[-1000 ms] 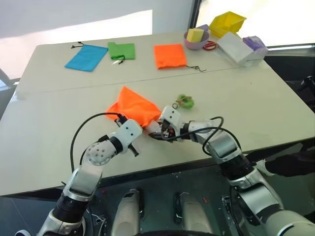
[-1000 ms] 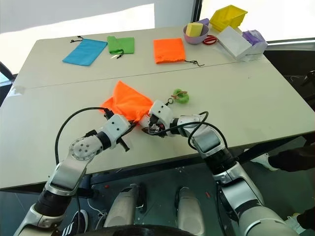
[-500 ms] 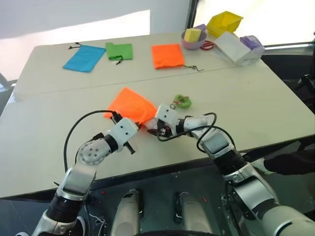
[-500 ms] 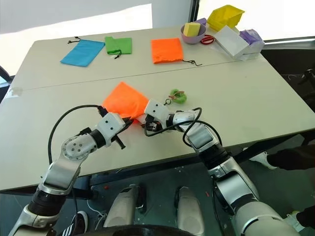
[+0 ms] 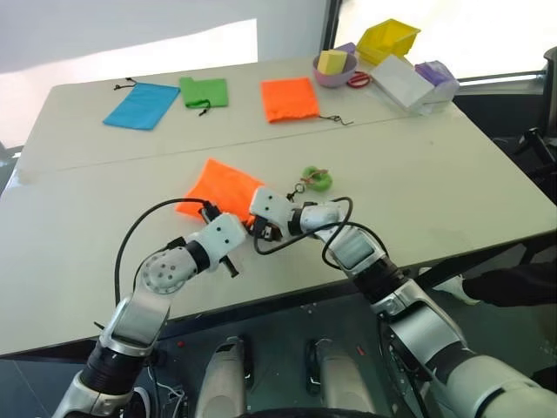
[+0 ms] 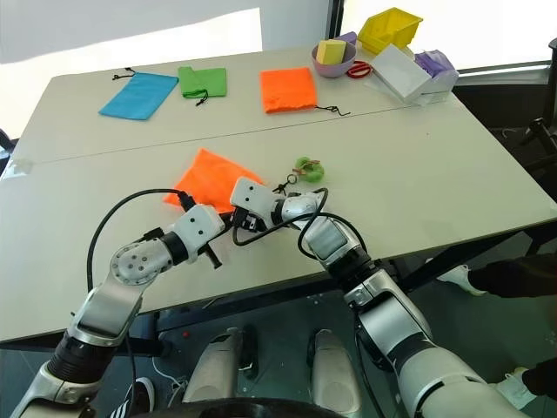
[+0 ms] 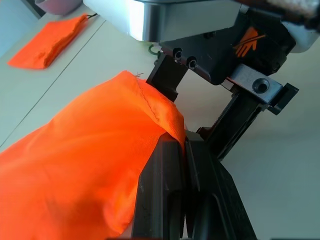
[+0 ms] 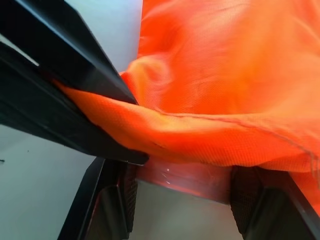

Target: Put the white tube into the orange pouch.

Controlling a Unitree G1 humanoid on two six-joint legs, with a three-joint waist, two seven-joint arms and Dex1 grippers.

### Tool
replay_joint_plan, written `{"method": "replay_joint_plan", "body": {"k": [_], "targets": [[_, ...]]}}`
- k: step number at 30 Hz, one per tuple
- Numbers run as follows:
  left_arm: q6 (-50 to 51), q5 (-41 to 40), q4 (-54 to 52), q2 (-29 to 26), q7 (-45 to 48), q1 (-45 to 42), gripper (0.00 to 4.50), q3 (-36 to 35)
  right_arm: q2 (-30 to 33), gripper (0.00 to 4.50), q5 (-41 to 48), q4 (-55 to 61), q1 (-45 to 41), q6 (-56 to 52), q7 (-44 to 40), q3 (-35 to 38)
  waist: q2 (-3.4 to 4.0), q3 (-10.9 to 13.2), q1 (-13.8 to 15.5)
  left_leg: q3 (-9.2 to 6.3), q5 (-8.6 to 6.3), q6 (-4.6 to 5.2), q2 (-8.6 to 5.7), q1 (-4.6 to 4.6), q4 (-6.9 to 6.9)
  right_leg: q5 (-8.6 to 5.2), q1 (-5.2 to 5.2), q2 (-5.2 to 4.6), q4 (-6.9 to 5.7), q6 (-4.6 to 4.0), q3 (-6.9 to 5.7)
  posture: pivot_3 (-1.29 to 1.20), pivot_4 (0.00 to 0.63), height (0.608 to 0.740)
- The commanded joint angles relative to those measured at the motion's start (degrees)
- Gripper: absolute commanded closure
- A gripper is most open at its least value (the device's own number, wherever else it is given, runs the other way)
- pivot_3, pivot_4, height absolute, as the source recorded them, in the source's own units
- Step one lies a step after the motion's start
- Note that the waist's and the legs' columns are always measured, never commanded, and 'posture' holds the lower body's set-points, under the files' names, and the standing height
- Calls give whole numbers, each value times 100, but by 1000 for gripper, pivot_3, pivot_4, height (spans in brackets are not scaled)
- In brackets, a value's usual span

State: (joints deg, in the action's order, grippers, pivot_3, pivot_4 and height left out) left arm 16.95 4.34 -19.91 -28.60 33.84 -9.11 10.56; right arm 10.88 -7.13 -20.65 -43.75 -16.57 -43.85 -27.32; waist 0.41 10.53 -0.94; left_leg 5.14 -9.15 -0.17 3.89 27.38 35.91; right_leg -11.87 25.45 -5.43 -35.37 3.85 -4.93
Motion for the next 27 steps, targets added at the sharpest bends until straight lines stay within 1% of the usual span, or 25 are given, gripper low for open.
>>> {"method": "replay_joint_plan", "body": {"k": [1,5,7,10,12,14,17,21,25,27], "targets": [[-209,-174,-306,-105,171,42,4500,-111,-75,2705,-38,-109,-80,-123,-238,-94,0,0,1,0,0,0,0,0,-2,0,1,0,0,0,0,0,150,740],[-541,-239,-270,-222,307,14,4500,-167,-219,2705,71,-41,-66,-404,-580,-136,1,-2,-2,1,0,0,1,0,-4,0,2,0,2,0,0,0,150,740],[-635,-219,-279,-293,340,32,4500,-175,-334,2705,59,-160,-138,-539,-425,-10,-1,-3,-14,2,0,0,1,0,-5,0,2,0,4,0,0,0,150,740],[-738,-185,-265,-412,404,90,4500,-166,-360,2705,-40,-350,-234,-466,-346,54,-3,-5,-30,9,0,-1,2,-2,-15,0,8,1,5,0,4,0,150,740],[-743,-212,-241,-407,385,112,4500,-168,-378,2705,25,-346,-241,-429,-463,75,-4,-5,-25,12,1,-1,2,-9,-27,0,9,1,5,-1,4,0,150,740],[-826,-190,-233,-425,391,117,4500,-136,-382,2705,-91,-416,-262,-381,-380,36,-4,-5,-24,12,1,-1,3,-11,-33,0,11,2,4,-1,4,0,150,740],[-801,-141,-194,-421,351,140,4500,-139,-374,2705,-144,-376,-206,-66,-471,-61,-4,-5,-27,12,1,-2,3,-12,-35,0,12,3,4,-1,4,0,150,740],[-846,-142,-136,-395,332,156,4500,-137,-501,2705,20,-162,-102,-219,-666,-62,-4,-5,-25,12,1,-2,3,-13,-35,0,11,3,4,-2,4,0,150,740],[-871,-114,-104,-403,330,153,4500,-123,-533,2705,87,-192,-91,-289,-619,84,-4,-6,-26,13,2,-3,3,-13,-35,0,12,3,5,-2,5,0,150,740],[-873,-107,-99,-401,323,157,4500,-124,-538,1648,151,-185,-124,-331,-555,256,-4,-6,-22,13,2,-4,3,-13,-35,0,12,3,5,-2,5,0,150,740]]}}
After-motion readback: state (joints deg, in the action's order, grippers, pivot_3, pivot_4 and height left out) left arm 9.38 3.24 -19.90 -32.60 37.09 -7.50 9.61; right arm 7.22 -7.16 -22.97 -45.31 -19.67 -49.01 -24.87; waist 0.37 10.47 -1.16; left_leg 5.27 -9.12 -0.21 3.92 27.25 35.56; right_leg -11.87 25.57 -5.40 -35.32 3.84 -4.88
